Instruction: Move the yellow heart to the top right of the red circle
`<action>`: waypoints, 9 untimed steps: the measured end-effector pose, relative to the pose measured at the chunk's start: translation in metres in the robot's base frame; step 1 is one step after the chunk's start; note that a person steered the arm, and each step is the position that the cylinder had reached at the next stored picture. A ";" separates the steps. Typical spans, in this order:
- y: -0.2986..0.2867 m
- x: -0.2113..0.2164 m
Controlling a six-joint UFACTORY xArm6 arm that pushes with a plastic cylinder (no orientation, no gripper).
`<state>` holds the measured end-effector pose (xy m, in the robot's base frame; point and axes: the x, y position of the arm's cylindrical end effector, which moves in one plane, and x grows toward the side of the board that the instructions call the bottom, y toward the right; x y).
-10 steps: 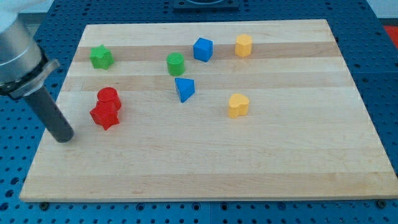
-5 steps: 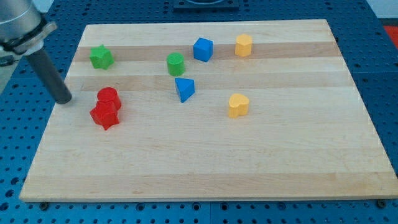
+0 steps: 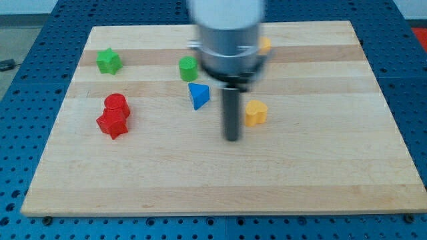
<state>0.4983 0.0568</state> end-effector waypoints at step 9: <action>-0.158 -0.098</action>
<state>0.4008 -0.1011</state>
